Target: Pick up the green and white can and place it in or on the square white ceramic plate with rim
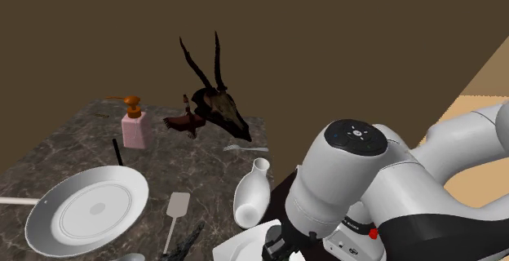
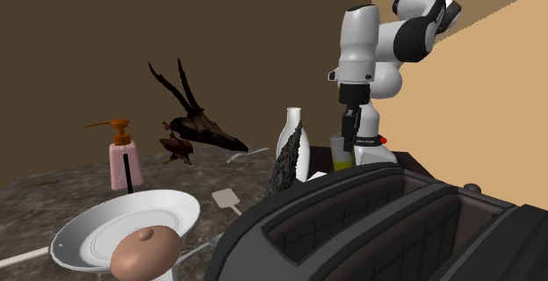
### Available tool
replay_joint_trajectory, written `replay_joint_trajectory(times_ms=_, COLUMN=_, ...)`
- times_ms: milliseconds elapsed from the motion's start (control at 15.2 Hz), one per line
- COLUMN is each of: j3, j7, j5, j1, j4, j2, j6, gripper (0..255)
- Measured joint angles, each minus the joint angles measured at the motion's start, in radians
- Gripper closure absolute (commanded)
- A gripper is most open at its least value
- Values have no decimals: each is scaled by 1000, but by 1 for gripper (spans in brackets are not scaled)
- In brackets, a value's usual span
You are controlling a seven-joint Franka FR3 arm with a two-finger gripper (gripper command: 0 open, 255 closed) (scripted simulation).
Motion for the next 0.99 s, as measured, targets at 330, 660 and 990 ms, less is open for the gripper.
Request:
replay_joint_trajectory(times_ms=330, j3=50, j7=-5, j5=37, j1=-7, j4=-27, j2=69, j6=96, gripper=255)
replay_joint_trajectory(times_ms=660, j3=66, j7=-6, j5=49, j1=-8, j4=-36, j2=89, j6=125, gripper=255)
replay_joint_trajectory(times_ms=990, j3=66, j7=-6, j5=50, j1=-8, j4=-36, j2=90, j6=127, gripper=0)
